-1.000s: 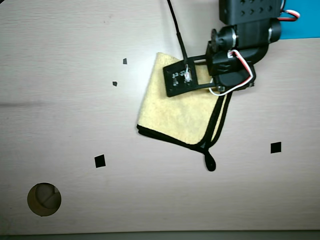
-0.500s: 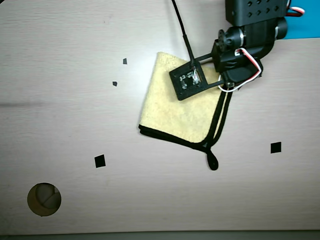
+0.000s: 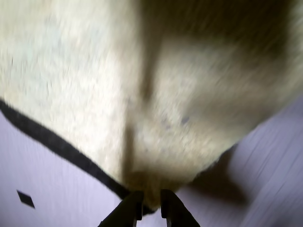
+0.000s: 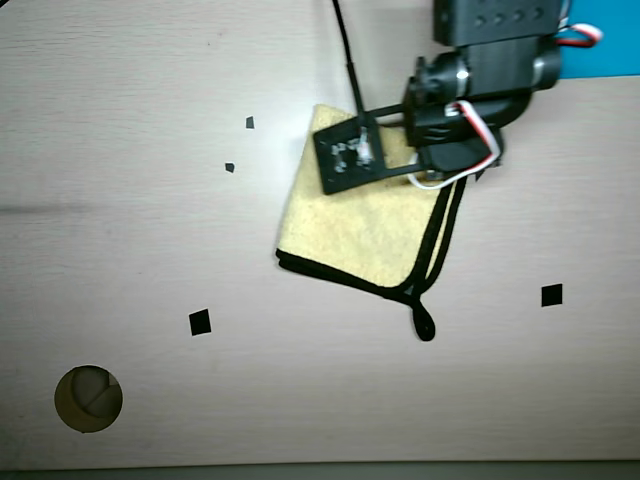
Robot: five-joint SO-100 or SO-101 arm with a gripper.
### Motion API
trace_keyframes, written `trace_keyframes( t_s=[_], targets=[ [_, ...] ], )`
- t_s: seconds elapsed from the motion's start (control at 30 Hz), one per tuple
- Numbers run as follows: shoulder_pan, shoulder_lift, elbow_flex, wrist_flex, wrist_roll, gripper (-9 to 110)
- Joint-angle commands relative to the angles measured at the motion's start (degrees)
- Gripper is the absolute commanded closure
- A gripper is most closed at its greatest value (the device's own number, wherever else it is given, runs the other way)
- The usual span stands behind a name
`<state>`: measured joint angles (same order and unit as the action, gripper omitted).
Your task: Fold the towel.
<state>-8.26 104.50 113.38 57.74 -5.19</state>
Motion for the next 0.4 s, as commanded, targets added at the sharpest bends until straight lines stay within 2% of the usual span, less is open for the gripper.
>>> trace_keyframes(
  t_s=[0.0,0.37],
  targets=[
    [2.1,3.2,-3.1,0.4,0.2,98],
    [1.9,3.7,-2.6,0.4,-0.9,98]
  ],
)
